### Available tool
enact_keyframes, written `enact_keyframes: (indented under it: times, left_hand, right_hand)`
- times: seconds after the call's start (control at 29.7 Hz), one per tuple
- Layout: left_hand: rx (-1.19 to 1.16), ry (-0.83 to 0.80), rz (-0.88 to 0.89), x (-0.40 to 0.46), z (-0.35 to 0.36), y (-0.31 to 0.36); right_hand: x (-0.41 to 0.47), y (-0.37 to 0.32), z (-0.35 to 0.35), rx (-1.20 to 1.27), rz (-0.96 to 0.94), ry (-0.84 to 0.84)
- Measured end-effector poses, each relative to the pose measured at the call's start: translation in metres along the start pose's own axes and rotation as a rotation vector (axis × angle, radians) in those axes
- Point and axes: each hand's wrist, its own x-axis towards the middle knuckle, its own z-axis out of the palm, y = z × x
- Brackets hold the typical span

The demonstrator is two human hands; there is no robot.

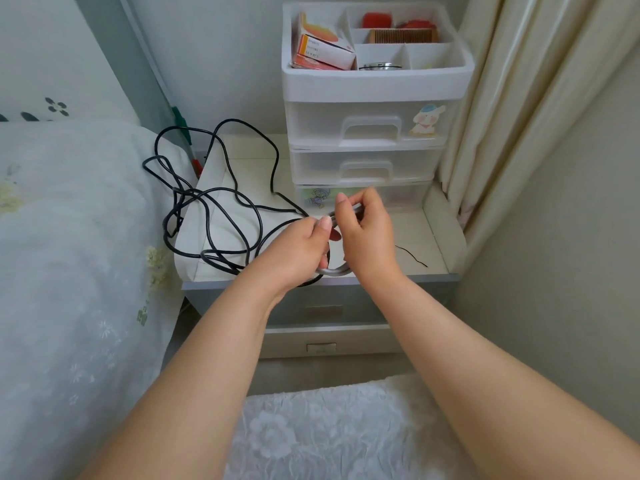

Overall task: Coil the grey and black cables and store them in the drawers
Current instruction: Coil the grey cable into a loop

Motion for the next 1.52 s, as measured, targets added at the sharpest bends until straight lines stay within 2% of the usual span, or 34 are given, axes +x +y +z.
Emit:
enact_keyframes:
  times: [0.13,0.27,0.44,0.54,0.64,0.71,0.77,0.84,0.91,1.04,1.25,1.45,1.52]
  left_hand:
    - [-0.476,-0.149,-0.153,0.004,-0.005,0.001]
    - [-0.874,-0.36,-0.254,0.002,-0.011,0.003]
    - [-1.088,-0.451,-0.214,-0.003,-0.009,0.009]
    - [-0.992,-0.43,-0.189,-0.002,-0.008,0.007]
    - [-0.822,-0.306,-0.164,-0.001,-0.005,0.007]
    - [-0.693,-0.204,-0.16,0.003,-0.006,0.004]
    - [-0.592,-0.137,-0.178,0.006,-0.008,0.001]
    - [-0.552,-0.117,-0.196,0.007,-0.008,0.0]
    - [-0.528,-0.121,-0.217,0.008,-0.006,0.0]
    - [-0.511,-0.132,-0.234,0.011,-0.003,0.001]
    - [-0.48,-0.093,-0.237,0.013,-0.001,0.0]
    - [-0.431,-0.061,-0.218,0.015,0.003,-0.001]
    - [-0.42,-0.055,-0.214,0.016,0.004,-0.002]
  right_hand:
    - [0.003,0.003,-0.001,0.032,0.037,0.029]
    - [0.007,0.003,-0.007,-0.006,-0.033,0.025]
    - [0.009,0.001,-0.012,0.026,-0.064,-0.003]
    - [0.011,0.001,-0.016,0.06,-0.036,-0.054]
    - [0.019,0.003,-0.024,0.013,0.02,-0.211]
    - [0.032,0.015,-0.038,-0.202,0.058,-0.215]
    - [0.052,0.039,-0.062,-0.603,0.102,-0.13]
    - [0.064,0.061,-0.085,-0.925,0.209,-0.116]
    - [0.068,0.077,-0.099,-1.063,0.331,-0.176]
    - [0.064,0.089,-0.101,-1.23,0.338,-0.316]
    - [0.059,0.095,-0.096,-1.227,0.415,-0.139]
    - [0.055,0.089,-0.091,-1.322,0.54,-0.206]
    - [0.056,0.075,-0.085,-1.326,0.407,-0.137]
